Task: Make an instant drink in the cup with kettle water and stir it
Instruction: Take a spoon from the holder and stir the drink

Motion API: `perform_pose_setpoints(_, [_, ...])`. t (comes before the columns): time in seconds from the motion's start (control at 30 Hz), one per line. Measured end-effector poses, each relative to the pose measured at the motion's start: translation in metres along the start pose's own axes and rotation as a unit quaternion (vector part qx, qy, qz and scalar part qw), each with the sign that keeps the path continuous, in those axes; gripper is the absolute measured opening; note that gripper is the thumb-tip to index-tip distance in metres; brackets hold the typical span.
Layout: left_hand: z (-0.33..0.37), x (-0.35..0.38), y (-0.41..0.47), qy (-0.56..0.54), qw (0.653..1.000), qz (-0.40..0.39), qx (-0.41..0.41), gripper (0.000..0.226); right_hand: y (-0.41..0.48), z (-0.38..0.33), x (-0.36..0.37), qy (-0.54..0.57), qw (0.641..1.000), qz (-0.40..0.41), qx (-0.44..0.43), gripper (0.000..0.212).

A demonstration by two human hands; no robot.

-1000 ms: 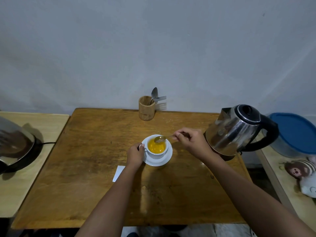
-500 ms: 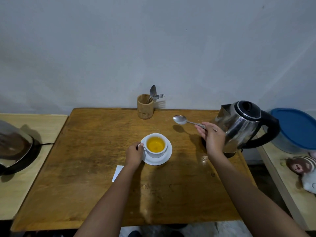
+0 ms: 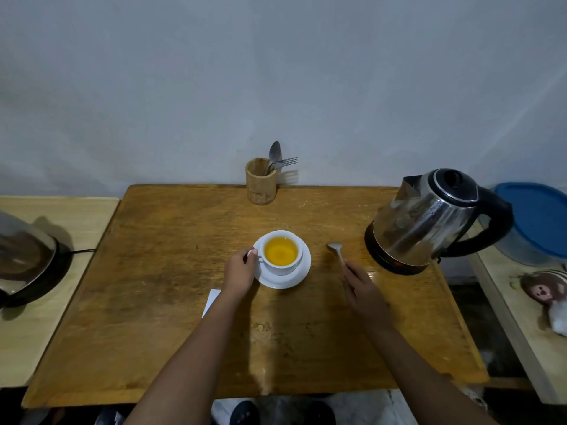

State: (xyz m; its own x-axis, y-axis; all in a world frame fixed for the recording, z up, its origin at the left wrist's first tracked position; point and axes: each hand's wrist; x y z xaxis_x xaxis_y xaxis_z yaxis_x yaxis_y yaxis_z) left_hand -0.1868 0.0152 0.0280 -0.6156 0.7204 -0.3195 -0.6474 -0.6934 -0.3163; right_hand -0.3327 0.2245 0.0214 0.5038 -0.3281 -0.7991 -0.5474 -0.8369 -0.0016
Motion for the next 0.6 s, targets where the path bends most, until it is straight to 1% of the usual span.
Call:
perform_pose_setpoints(0.17, [0.0, 0.001, -0.001, -0.001, 1.0, 0.001, -0.001, 0.03, -0.009, 0.004, 0.012, -0.04, 0.997, -0.046, 0.044, 0.043])
perform_pose_setpoints(0.37, [0.003, 0.0, -0.004, -0.003, 1.0, 0.004, 0.002, 0.029, -0.017, 0.0, 0.019, -0.033, 0.991, -0.098, 0.085, 0.052])
perform_pose_setpoints(0.43, [0.005, 0.0, -0.005, 0.003, 1.0, 0.008, 0.005, 0.029, -0.019, 0.001, 0.023, -0.02, 0.989, -0.103, 0.105, 0.052])
perform_pose_setpoints(0.6, [0.008, 0.001, -0.007, 0.002, 1.0, 0.006, 0.013, 0.029, -0.02, 0.002, 0.032, 0.002, 0.986, -0.081, 0.142, 0.049])
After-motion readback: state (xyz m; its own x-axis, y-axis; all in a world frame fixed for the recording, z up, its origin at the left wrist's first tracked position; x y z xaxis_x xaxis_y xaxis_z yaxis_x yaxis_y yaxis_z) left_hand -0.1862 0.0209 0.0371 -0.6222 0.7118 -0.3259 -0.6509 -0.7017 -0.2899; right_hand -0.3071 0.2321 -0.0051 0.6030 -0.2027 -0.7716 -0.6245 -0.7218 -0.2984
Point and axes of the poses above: each hand's wrist, its own y-axis towards the middle knuckle, its own x-axis out of the palm, z = x × y, and after that the axes turned 11 degrees about -z, right-handed
